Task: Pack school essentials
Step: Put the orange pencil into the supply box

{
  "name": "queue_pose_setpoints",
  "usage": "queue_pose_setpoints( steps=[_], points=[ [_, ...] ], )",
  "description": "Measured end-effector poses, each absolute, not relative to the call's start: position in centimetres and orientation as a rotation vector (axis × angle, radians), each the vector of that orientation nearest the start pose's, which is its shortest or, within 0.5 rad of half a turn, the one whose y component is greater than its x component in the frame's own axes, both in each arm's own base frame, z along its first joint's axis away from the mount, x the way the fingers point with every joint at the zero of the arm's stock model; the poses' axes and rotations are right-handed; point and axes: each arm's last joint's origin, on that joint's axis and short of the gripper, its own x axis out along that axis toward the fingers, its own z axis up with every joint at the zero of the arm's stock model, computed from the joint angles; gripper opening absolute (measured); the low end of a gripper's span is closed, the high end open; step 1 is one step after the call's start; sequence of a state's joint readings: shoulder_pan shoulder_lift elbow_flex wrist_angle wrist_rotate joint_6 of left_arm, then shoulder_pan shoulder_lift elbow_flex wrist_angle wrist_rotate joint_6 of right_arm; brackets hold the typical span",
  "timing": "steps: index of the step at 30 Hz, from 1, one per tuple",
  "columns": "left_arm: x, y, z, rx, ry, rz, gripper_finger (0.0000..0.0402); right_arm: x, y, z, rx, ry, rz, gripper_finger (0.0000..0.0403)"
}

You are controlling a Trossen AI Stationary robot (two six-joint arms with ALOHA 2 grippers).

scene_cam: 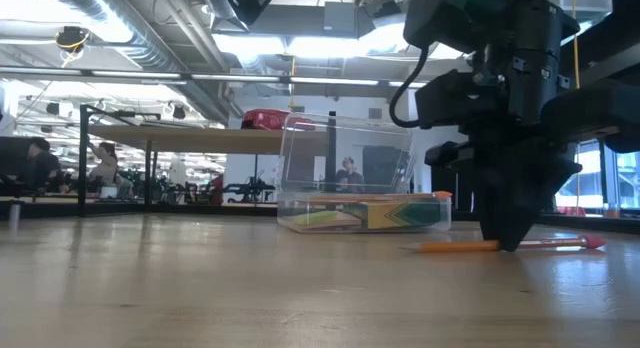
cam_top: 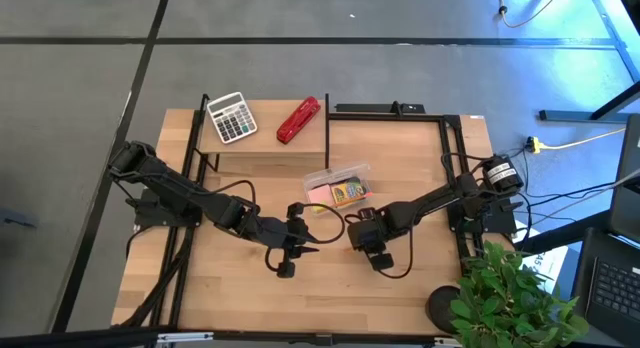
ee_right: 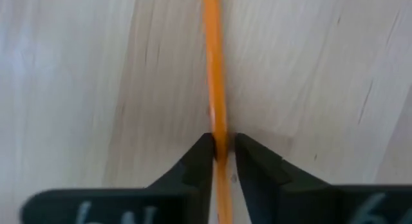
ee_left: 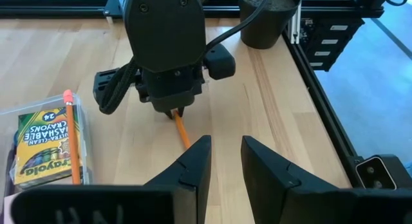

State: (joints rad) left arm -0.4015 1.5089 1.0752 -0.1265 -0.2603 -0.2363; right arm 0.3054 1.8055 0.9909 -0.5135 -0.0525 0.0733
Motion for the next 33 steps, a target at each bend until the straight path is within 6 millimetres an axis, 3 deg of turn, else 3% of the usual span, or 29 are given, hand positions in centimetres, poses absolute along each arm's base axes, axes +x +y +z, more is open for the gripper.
queue_pose_setpoints(
  steps=[7, 21, 33],
  points=[
    [30.9, -12.3, 26.8, -0.048, 0.542, -0.073, 0.0078, 30.2, 9.7, 12.9, -0.103, 1.327, 0.261, 0.0015],
    [30.9, -12.3, 26.8, -0.048, 0.542, -0.073, 0.0078, 30.5, 9.8, 13.3, -0.094, 1.307, 0.269, 0.0019],
    [30.9, -12.3, 26.8, -0.048, 0.542, -0.073, 0.0078, 32.1, 9.5, 15.6, -0.066, 1.299, 0.324, 0.002]
  ],
)
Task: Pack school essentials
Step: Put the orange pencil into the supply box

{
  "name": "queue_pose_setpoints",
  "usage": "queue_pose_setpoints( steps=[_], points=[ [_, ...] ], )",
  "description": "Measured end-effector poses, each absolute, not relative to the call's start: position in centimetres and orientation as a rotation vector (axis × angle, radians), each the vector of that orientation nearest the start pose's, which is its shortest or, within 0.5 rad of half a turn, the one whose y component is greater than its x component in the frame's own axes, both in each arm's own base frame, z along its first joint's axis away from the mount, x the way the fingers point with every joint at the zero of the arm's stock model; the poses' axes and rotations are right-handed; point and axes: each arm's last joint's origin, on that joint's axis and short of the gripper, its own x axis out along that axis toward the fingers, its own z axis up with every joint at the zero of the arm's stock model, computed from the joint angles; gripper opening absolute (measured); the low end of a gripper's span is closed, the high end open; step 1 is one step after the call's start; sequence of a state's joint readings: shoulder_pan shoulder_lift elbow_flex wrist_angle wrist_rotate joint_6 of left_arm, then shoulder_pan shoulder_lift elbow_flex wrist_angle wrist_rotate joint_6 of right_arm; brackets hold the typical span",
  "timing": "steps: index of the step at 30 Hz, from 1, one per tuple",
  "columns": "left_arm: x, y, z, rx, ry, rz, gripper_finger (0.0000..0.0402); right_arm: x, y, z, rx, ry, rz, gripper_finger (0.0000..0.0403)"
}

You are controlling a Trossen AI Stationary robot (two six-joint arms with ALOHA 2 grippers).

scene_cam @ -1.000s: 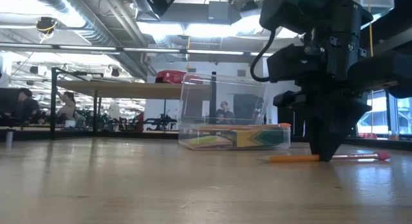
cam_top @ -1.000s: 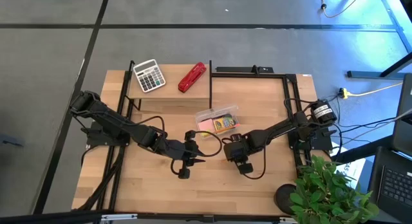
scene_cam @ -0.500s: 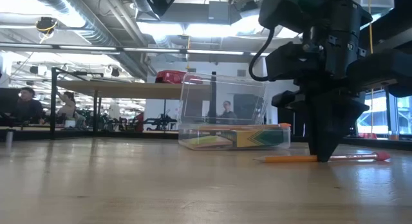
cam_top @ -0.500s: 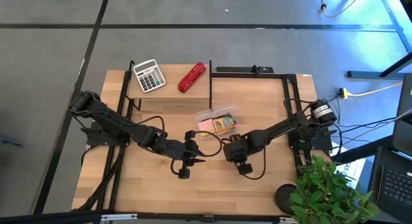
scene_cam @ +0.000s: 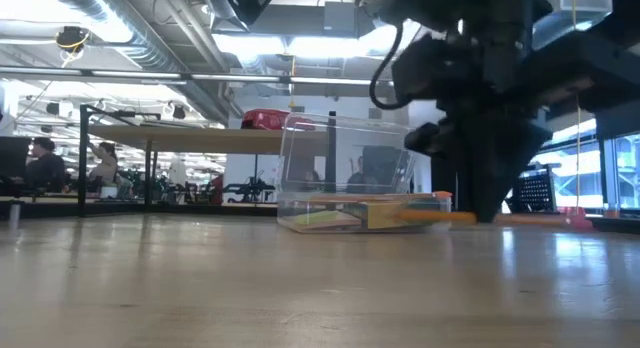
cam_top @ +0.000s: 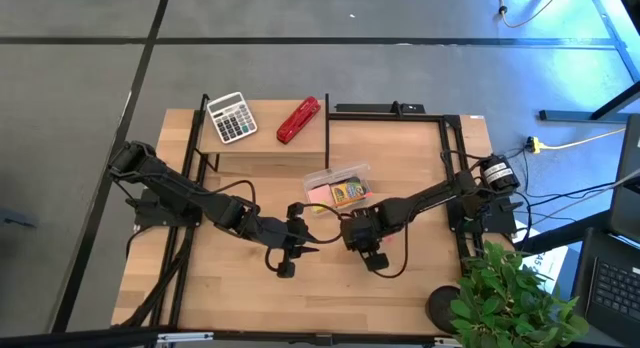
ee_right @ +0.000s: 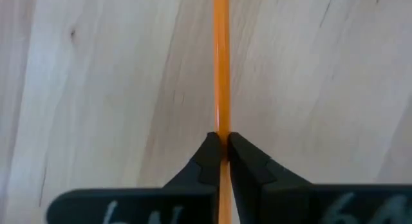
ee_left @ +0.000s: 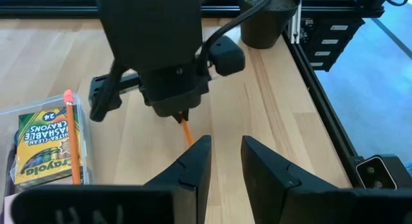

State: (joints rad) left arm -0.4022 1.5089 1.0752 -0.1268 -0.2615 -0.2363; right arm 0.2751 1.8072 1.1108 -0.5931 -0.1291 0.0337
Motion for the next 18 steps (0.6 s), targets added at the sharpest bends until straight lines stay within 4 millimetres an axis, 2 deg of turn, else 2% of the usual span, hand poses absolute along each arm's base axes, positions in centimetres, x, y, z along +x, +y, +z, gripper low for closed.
queue_pose_setpoints(
  steps=[7, 18],
  points=[
    [30.9, -12.3, 26.8, -0.069, 0.542, -0.067, 0.0078, 33.2, 8.3, 17.5, -0.13, 1.291, 0.351, 0.002],
    [30.7, -12.6, 26.9, -0.096, 0.535, -0.062, 0.0078, 34.8, 5.0, 19.9, -0.228, 1.255, 0.323, 0.0023]
  ],
)
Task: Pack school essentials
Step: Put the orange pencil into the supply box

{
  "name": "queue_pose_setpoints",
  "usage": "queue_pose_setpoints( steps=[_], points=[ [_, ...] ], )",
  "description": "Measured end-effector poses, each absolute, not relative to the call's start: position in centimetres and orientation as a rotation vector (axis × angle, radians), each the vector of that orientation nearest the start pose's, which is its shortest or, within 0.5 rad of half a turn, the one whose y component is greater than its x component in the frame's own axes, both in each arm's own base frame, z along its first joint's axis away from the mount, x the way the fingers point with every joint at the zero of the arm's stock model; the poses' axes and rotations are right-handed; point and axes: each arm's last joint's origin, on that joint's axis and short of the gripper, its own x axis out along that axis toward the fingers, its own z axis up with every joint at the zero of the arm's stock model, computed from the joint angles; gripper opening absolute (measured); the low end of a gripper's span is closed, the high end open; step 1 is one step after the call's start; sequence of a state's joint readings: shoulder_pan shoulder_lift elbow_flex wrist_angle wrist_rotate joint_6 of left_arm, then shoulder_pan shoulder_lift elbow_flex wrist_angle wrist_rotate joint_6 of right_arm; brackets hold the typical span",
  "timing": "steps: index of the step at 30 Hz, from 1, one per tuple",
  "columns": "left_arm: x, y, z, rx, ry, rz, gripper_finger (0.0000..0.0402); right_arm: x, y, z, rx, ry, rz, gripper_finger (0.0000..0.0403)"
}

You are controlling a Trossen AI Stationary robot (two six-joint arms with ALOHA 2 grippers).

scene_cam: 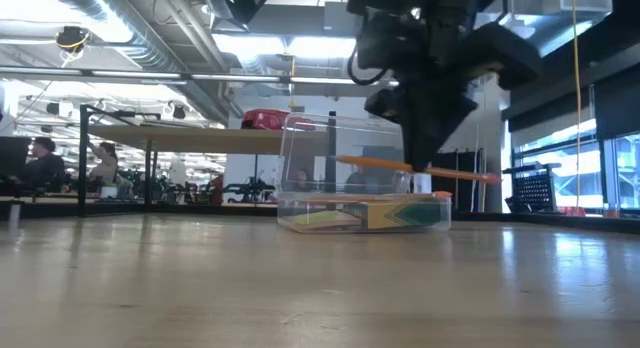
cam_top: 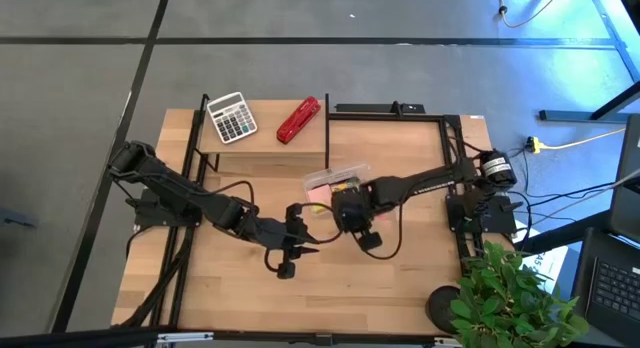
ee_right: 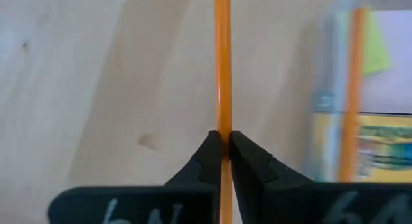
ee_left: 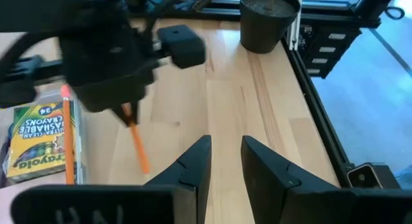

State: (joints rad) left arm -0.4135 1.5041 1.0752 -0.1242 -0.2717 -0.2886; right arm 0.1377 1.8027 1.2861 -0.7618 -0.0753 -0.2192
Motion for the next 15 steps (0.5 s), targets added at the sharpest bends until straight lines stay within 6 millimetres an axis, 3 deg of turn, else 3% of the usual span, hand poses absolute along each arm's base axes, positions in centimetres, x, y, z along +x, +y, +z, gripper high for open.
queue_pose_setpoints(
  steps=[15],
  points=[
    [29.7, -12.1, 28.8, -0.1, 0.474, -0.044, 0.0078, 36.3, -0.5, 21.6, -0.388, 1.178, 0.216, 0.0025]
  ],
)
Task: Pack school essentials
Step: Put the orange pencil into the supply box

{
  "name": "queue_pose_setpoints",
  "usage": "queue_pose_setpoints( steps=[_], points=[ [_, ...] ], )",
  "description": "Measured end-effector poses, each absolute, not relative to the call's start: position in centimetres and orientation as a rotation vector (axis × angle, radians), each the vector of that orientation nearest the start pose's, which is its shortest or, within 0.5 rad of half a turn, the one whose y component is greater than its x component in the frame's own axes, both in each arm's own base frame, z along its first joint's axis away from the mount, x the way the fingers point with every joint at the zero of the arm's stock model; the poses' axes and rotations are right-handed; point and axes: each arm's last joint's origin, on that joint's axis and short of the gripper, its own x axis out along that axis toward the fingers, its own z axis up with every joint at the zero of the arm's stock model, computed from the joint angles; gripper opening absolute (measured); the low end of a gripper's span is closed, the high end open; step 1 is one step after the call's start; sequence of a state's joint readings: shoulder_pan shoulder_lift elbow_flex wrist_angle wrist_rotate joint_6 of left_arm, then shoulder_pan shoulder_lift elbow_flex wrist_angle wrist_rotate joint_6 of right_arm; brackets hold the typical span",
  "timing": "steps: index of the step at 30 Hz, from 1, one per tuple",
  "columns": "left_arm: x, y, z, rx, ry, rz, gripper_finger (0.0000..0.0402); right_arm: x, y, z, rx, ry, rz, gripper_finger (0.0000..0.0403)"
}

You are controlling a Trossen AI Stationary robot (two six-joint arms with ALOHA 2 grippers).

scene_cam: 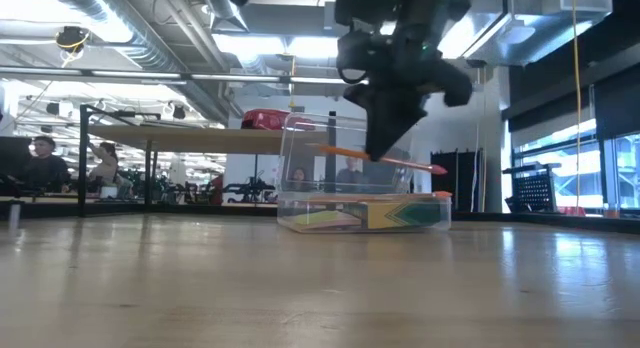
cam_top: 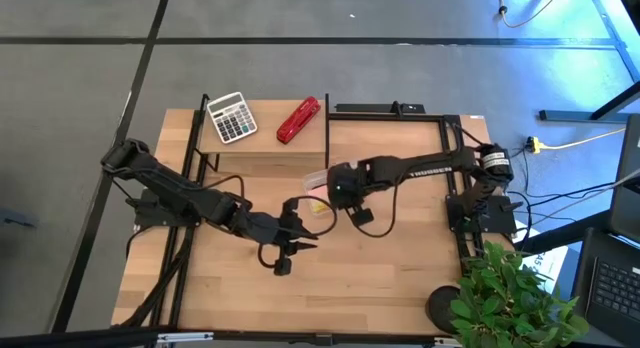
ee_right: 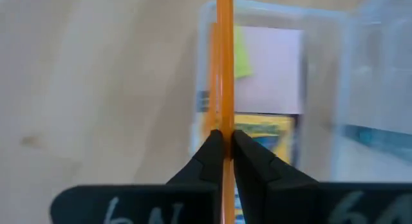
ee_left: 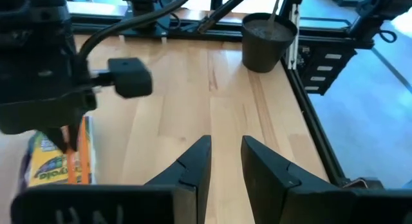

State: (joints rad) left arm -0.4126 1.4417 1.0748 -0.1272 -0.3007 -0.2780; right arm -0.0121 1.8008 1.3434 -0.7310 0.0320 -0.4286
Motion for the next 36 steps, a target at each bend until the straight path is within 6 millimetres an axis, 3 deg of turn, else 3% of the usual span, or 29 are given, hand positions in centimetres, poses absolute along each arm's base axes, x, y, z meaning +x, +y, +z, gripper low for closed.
queue_pose_setpoints(
  steps=[11, 27, 36],
  points=[
    [29.6, -11.9, 28.7, -0.09, 0.482, -0.019, 0.0078, 37.0, -3.4, 21.2, -0.427, 1.126, 0.167, 0.0027],
    [29.6, -11.9, 28.7, -0.09, 0.481, -0.01, 0.0078, 37.0, -3.5, 20.0, -0.451, 1.132, 0.169, 0.003],
    [29.6, -11.9, 28.7, -0.091, 0.481, -0.01, 0.0078, 37.0, -3.6, 19.9, -0.452, 1.136, 0.166, 0.0087]
  ],
)
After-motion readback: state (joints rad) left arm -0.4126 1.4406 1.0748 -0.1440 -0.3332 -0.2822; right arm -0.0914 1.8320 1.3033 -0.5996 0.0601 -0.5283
